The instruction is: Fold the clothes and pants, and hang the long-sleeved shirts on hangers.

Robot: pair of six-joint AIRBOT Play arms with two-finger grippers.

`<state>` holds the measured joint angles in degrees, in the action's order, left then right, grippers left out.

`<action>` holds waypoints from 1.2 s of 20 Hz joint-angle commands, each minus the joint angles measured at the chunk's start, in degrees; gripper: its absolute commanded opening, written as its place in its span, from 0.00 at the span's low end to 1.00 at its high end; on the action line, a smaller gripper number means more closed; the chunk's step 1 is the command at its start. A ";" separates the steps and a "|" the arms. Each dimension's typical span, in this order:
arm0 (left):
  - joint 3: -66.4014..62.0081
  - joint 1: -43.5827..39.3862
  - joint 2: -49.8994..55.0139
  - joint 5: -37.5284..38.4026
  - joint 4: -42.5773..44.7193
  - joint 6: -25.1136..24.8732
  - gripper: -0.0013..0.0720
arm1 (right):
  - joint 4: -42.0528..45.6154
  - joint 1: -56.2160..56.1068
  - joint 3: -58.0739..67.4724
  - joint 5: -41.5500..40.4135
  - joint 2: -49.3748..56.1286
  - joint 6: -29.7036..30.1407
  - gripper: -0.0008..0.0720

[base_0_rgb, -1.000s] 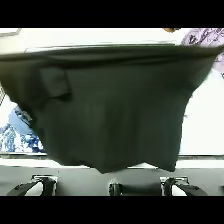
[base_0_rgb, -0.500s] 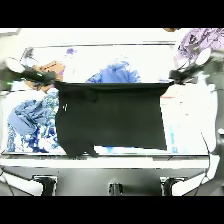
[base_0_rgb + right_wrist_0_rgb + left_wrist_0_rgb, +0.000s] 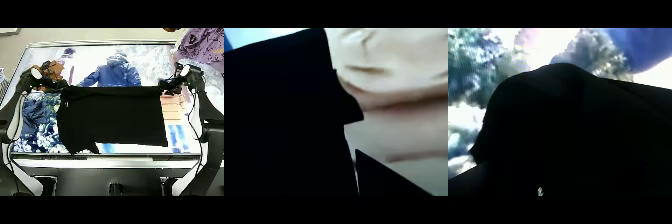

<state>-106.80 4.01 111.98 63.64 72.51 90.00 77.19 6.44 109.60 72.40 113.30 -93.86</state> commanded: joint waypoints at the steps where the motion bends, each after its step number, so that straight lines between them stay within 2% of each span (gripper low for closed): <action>1: -2.19 3.85 -5.57 10.32 -0.48 -0.15 0.86 | -1.33 1.11 0.07 9.90 -4.42 5.68 0.60; 4: -1.53 8.41 -12.22 19.43 -0.46 -2.10 0.85 | -6.67 5.90 -0.92 14.12 -11.43 9.77 0.60; 6: 2.73 11.56 -17.38 22.91 -1.07 -1.97 0.85 | -12.92 11.02 -8.44 14.45 -18.78 13.86 0.60; 8: 12.24 15.06 -25.09 21.90 -1.68 -1.99 0.85 | -17.77 16.92 -22.05 13.09 -27.30 16.92 0.61; 10: 24.06 18.62 -33.20 18.49 -2.05 -1.97 0.85 | -20.68 22.86 -38.66 9.60 -35.15 20.06 0.74; 11: 29.55 20.24 -36.79 16.48 -2.05 -1.97 0.85 | -21.46 24.90 -45.27 8.46 -37.40 21.70 0.76; 13: 37.22 22.84 -41.44 13.55 -2.05 -1.95 0.85 | -21.46 26.95 -55.87 8.55 -38.84 23.39 0.76; 16: 41.20 24.85 -43.01 13.27 -2.05 -1.53 0.85 | -19.54 26.93 -65.18 5.75 -38.84 26.69 0.76; 21: 41.29 24.83 -42.56 12.35 -2.01 -0.94 0.85 | -17.42 26.93 -70.47 -0.39 -38.82 28.81 0.76; 24: 41.29 24.83 -42.45 12.31 -2.03 -0.92 0.85 | -17.62 26.93 -71.63 -0.11 -38.82 29.42 0.76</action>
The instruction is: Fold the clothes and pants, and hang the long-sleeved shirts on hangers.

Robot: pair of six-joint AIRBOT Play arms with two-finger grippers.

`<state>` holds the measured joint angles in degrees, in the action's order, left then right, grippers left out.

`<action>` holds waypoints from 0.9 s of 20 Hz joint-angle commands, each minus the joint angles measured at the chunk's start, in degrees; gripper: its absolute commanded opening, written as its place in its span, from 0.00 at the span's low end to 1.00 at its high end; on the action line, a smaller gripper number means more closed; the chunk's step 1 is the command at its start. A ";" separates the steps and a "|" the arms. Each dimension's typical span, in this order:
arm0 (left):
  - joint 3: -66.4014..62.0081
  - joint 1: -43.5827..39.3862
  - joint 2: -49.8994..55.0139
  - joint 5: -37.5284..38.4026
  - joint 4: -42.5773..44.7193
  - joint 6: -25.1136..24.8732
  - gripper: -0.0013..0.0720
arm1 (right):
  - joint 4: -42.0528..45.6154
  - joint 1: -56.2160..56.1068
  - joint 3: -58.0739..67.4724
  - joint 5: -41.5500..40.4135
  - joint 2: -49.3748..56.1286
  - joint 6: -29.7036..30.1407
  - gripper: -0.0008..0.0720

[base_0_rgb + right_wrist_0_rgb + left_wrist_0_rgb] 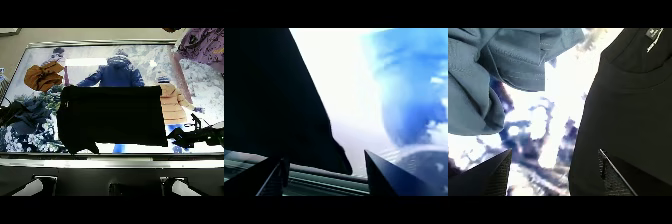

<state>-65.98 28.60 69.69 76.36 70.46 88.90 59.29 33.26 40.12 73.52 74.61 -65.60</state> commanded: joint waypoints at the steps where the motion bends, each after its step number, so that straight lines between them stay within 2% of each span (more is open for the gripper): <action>1: 0.46 0.24 -0.15 -0.39 0.02 0.17 0.85 | 0.02 0.11 -2.62 -0.81 -0.13 1.18 0.76; 7: 0.46 0.24 -0.15 -0.35 0.02 0.17 0.85 | -7.43 0.00 -10.27 -4.15 -0.13 3.54 0.74; 9: 0.46 0.24 -0.15 -0.35 0.02 0.17 0.85 | -6.86 0.00 -10.97 -4.26 -0.13 3.52 0.59; 12: 0.44 0.24 -0.20 2.34 0.02 0.94 0.85 | -7.48 0.02 -10.95 -5.20 -0.15 3.41 0.25; 13: 0.74 0.24 -0.17 2.91 0.00 1.09 0.85 | -7.52 0.02 -10.91 -5.31 -0.15 3.45 0.08; 14: 1.66 0.24 -0.31 2.99 0.02 0.83 0.85 | -7.52 0.02 -10.84 -5.42 -0.15 3.41 0.05; 17: 8.87 1.20 -0.31 0.72 -2.14 -3.67 0.85 | -7.52 0.02 -10.64 -5.16 -0.22 3.28 0.05; 18: 12.90 2.21 -0.24 -0.42 -5.90 -7.39 0.85 | -7.50 0.02 -10.67 -4.96 -0.22 3.30 0.05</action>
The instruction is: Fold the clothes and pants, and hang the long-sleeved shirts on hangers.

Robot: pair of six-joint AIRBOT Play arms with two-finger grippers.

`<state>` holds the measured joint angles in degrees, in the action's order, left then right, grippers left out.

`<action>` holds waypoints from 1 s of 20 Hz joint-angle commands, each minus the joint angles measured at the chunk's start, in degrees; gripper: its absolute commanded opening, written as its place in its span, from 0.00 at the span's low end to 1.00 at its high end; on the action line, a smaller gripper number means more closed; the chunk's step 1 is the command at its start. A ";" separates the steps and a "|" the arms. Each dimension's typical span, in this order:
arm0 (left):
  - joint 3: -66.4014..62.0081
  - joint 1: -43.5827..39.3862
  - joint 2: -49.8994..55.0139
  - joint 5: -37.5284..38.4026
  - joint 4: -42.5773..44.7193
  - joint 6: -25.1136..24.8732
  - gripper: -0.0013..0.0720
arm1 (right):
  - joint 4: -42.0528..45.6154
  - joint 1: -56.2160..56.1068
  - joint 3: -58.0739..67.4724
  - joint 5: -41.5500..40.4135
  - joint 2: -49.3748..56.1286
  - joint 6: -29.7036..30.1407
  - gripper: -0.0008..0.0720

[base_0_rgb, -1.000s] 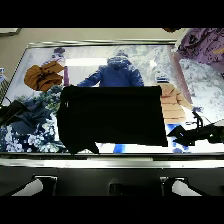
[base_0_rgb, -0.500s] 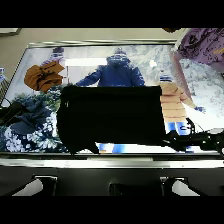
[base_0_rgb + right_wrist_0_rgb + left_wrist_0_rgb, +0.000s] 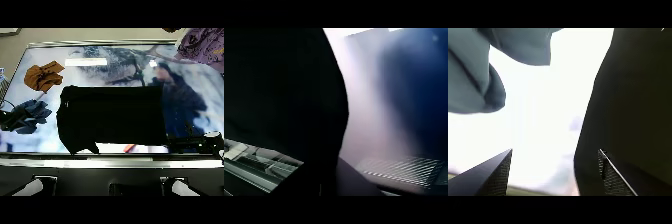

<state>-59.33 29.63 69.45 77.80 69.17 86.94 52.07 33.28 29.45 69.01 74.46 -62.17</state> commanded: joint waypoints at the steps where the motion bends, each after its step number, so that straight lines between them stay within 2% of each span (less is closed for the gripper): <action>1: 10.23 2.47 0.24 -3.15 -9.03 -9.07 0.85 | -0.28 0.00 0.00 -0.22 -0.07 -0.13 0.05; 3: 16.24 4.50 1.25 -4.96 -18.23 -16.85 0.85 | -0.13 0.00 0.00 0.04 -0.07 0.09 0.05; 5: 19.58 4.44 2.75 -6.14 -23.87 -21.94 0.85 | -0.11 0.00 0.00 0.00 -0.07 0.11 0.05; 12: 21.57 -1.57 6.12 -6.97 -25.24 -23.08 0.85 | -0.20 0.00 0.00 -0.42 -0.07 0.46 0.05; 20: 22.05 -1.44 6.08 -5.20 -20.06 -20.94 0.85 | -0.22 0.00 0.00 -0.35 -0.07 0.44 0.05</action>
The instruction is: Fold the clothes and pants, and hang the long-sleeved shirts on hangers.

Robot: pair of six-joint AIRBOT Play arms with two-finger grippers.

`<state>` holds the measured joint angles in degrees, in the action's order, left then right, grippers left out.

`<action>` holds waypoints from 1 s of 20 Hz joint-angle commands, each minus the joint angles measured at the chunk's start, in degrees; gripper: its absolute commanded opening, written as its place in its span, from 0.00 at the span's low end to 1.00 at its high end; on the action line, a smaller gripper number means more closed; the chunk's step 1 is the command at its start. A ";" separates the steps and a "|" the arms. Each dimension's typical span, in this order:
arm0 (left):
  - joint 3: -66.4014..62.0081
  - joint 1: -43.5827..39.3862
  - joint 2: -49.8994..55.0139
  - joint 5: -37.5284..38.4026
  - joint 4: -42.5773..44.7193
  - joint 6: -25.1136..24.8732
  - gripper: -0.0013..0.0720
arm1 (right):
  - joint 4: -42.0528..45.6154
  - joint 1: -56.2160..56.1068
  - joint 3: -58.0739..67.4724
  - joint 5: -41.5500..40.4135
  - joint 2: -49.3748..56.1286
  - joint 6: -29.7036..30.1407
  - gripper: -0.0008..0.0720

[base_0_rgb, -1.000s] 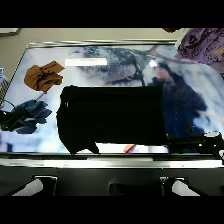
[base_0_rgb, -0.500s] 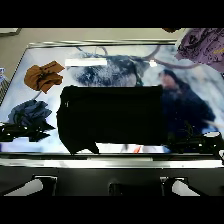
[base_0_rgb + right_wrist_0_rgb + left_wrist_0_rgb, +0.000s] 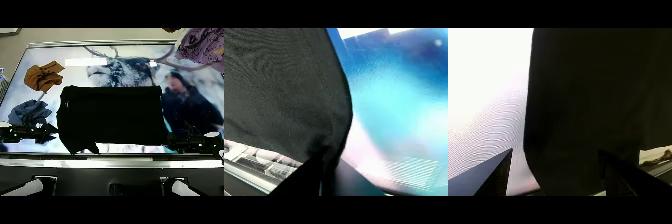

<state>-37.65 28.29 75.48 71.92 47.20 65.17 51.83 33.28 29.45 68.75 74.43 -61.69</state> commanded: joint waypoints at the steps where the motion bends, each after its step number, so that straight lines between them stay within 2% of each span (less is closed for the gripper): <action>1: 0.81 -0.26 0.04 0.42 1.68 0.85 0.85 | 0.02 0.00 0.00 -0.15 -0.04 -0.02 0.05; 14: 3.65 -6.49 1.57 -7.85 -0.94 1.92 0.83 | -0.07 0.00 0.00 0.24 -0.04 -0.07 0.05; 15: 3.65 -6.75 1.73 -8.04 -0.94 1.90 0.72 | -0.04 0.00 0.00 0.31 -0.04 -0.07 0.05; 16: 3.65 -6.88 1.75 -8.04 -0.94 1.90 0.41 | -0.07 -0.02 0.00 0.33 -0.04 -0.07 0.05; 17: 3.63 -6.88 1.73 -7.93 -0.96 1.88 0.21 | -0.15 0.00 0.00 0.42 -0.04 -0.07 0.05; 18: 3.63 -6.91 1.66 -7.89 -0.96 1.88 0.08 | -0.22 -0.02 0.02 0.59 -0.04 -0.04 0.05; 20: 3.48 -6.97 1.42 -7.87 -1.16 1.88 0.04 | -0.48 -0.02 0.02 1.49 -0.39 0.04 0.05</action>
<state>-34.00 21.67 77.03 63.70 46.63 66.87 51.77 33.28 29.45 68.82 74.39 -61.71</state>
